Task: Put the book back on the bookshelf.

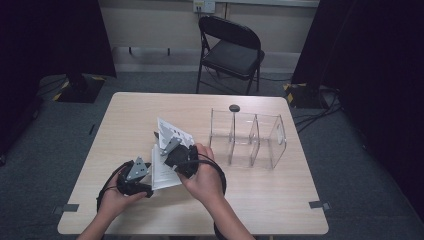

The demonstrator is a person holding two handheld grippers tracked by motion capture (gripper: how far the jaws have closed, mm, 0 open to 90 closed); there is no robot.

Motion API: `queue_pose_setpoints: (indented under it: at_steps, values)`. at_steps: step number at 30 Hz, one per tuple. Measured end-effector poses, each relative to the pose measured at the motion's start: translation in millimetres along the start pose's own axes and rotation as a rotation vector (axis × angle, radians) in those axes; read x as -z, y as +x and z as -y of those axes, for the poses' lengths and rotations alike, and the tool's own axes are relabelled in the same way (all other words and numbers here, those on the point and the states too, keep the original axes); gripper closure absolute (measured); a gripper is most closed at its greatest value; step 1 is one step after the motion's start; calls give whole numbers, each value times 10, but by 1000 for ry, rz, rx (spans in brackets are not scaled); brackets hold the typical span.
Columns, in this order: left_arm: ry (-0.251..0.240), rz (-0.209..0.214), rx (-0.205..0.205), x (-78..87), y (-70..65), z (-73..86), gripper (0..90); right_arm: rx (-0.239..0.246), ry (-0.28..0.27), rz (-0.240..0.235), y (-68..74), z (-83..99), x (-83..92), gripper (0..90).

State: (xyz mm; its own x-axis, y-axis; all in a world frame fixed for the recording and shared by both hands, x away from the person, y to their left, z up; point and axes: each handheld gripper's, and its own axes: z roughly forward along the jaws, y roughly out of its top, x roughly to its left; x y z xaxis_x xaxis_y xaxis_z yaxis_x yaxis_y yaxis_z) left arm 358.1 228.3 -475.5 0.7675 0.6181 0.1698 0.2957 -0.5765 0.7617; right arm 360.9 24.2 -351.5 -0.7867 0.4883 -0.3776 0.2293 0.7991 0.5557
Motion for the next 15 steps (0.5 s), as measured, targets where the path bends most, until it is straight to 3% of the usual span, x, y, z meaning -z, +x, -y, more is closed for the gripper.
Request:
queue_pose_setpoints:
  at_steps: [15]
  values:
    - [-53,17,-53,95,-51,-114,236,30,35,-11,-11,-116,53,678]
